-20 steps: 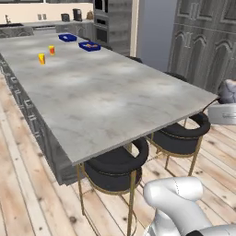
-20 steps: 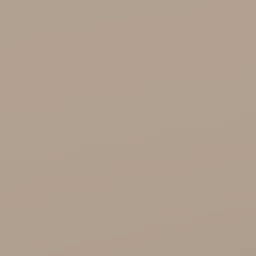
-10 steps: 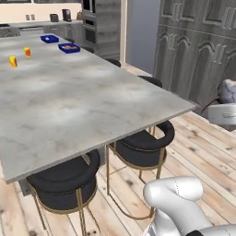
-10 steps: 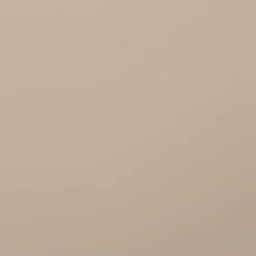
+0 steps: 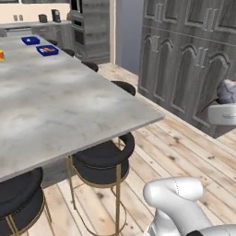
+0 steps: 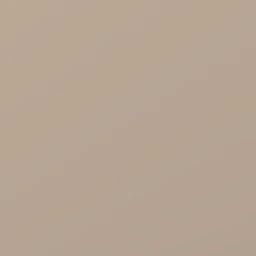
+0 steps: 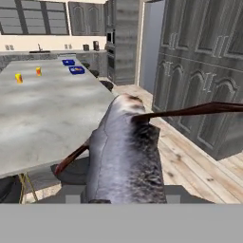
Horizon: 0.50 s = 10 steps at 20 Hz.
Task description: Gather the carrot and potato from the fridge and place them on a tray on the dining counter. Then gather the fish and chicken drumstick from the fridge and place them on the other tray.
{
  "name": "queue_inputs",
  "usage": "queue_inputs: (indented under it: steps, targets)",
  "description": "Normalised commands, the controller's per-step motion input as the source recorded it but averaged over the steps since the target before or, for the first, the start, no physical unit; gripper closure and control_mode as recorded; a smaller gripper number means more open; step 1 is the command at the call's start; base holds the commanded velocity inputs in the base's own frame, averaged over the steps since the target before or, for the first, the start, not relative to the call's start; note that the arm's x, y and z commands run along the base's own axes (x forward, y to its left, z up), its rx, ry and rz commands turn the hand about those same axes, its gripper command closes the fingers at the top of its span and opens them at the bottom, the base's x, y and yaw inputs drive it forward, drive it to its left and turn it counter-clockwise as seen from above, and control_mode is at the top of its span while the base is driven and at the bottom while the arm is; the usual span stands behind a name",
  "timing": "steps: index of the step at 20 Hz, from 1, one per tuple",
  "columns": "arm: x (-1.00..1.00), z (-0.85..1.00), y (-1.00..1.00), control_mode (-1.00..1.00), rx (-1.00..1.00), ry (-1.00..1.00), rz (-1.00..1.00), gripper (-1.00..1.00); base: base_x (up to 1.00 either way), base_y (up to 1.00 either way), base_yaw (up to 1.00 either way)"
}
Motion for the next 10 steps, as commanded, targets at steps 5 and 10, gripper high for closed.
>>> queue_inputs:
  steps: [5, 10]
  targets:
    - [0.00, 0.00, 0.00, 1.00, 0.00, 0.00, 0.00, 1.00, 0.20, -1.00, 0.02]
    - [0.00, 0.00, 0.00, 1.00, 0.00, 0.00, 0.00, 1.00, 0.28, -1.00, 0.03]
